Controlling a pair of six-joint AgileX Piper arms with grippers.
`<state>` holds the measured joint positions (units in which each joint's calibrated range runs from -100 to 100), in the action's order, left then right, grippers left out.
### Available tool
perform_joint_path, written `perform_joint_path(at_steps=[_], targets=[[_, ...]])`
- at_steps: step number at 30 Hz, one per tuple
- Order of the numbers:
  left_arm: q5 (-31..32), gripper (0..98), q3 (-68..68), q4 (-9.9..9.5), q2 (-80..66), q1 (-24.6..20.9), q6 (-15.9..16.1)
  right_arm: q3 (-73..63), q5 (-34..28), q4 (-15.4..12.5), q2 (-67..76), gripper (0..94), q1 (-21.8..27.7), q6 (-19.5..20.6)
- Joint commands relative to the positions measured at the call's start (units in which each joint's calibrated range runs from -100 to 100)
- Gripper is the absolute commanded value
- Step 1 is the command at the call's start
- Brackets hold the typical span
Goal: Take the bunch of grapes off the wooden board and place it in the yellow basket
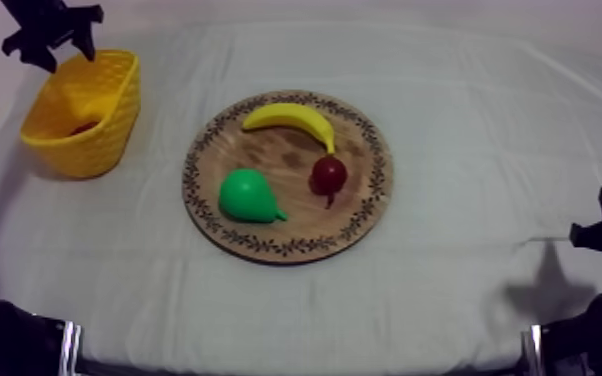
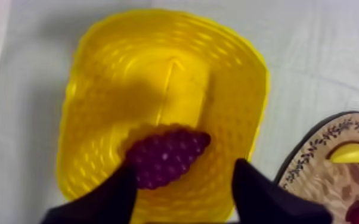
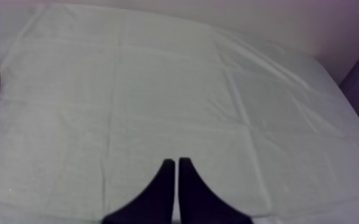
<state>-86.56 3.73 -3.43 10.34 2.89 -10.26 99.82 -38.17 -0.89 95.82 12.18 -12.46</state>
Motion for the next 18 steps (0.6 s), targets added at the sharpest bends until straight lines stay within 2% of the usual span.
perform_joint_path(at_steps=[1, 5, 12, 18], targets=[[1.51, 43.4, 2.95, 0.06, -5.01, -0.08, -0.07, -0.05, 0.03, -0.01, 0.02, 0.3, 0.00, -0.02], [6.03, 28.8, 10.14, 0.42, -12.24, -0.63, 0.15, -0.05, 0.03, -0.01, 0.02, 0.3, 0.00, -0.02], [17.66, 6.9, 26.92, 0.43, -28.23, 0.38, 1.07, -0.05, 0.03, -0.01, 0.02, 0.3, 0.00, -0.02], [25.18, 0.9, 41.48, -0.12, -43.69, 1.78, -0.06, -0.05, 0.03, -0.01, 0.02, 0.3, 0.00, -0.02]])
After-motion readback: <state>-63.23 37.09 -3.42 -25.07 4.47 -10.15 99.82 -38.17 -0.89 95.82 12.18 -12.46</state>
